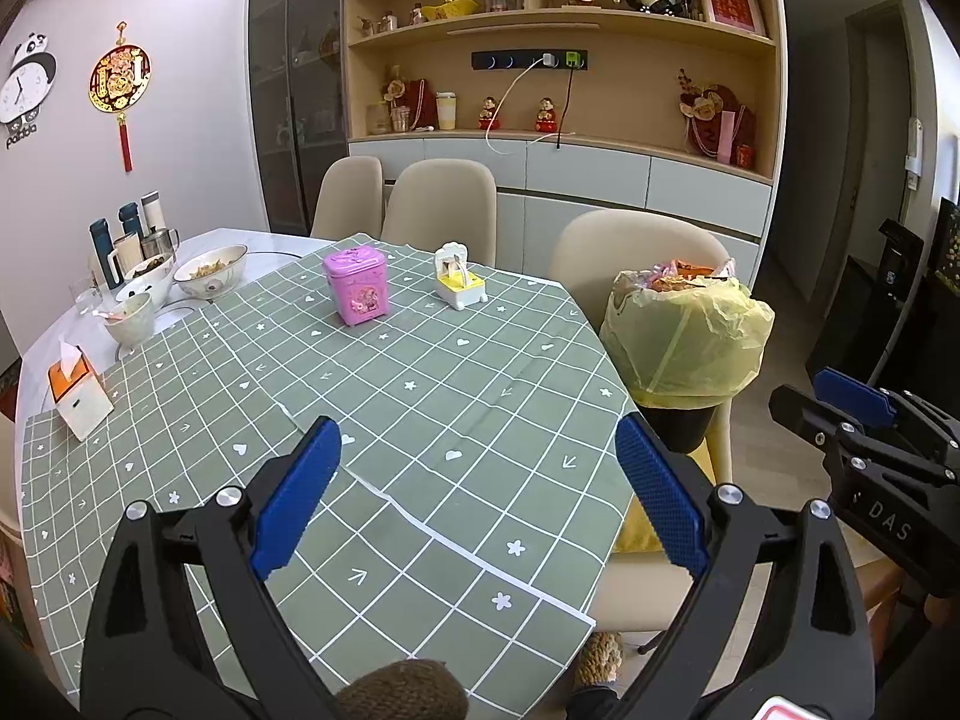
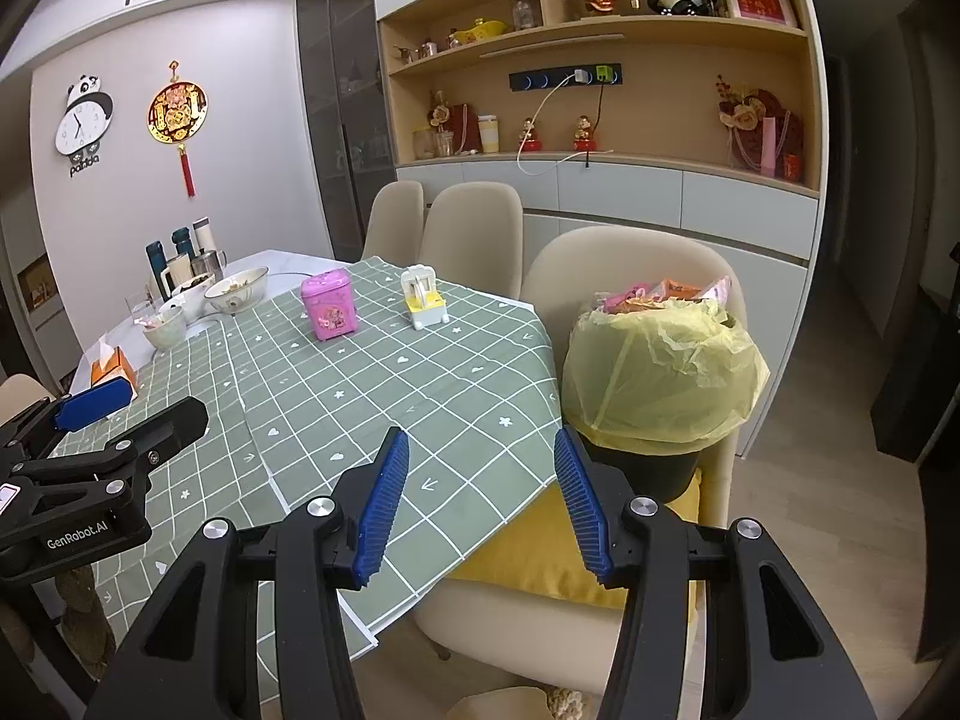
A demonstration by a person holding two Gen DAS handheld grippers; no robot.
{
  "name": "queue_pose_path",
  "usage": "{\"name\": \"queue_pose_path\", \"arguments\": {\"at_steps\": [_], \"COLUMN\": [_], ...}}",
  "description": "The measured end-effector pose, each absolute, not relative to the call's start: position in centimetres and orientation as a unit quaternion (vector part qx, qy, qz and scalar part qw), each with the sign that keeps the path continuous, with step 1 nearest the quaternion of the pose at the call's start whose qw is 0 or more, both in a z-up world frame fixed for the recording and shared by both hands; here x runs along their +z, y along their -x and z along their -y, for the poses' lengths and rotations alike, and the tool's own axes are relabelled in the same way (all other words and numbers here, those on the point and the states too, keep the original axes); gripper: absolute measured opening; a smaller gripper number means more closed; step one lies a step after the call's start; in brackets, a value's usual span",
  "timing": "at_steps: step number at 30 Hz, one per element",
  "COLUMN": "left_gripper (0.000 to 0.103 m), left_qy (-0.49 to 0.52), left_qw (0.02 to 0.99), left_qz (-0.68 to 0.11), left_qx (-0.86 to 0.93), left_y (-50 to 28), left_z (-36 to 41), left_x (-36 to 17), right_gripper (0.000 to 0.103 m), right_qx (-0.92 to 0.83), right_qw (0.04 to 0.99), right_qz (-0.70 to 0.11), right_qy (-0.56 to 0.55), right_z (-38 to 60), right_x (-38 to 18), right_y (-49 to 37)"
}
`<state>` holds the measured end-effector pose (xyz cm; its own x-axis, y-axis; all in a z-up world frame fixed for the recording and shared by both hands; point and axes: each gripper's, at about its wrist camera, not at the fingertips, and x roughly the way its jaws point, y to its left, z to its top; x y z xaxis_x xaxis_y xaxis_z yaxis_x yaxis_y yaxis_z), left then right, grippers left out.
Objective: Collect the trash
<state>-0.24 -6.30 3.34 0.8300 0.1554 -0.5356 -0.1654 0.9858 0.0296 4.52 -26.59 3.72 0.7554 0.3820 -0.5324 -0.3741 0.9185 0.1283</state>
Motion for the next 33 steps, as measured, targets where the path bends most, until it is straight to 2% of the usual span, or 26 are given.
{"name": "queue_pose_path", "arguments": {"at_steps": [33], "left_gripper": [0.088], "left_qy": [0.009], "left_qw": [0.957], "left_qz": [-0.281], "left_qx": [0.076], "left_y": [0.03], "left_z": [6.49], "left_x": [3.23], "right_gripper": [0.048], "right_qx": [0.194], "right_qw": [0.938], "right_qz": [-0.287], "right_qy": [-0.007], "right_z": [27.26], "right_x": [3.96], "right_y": [-4.53]}}
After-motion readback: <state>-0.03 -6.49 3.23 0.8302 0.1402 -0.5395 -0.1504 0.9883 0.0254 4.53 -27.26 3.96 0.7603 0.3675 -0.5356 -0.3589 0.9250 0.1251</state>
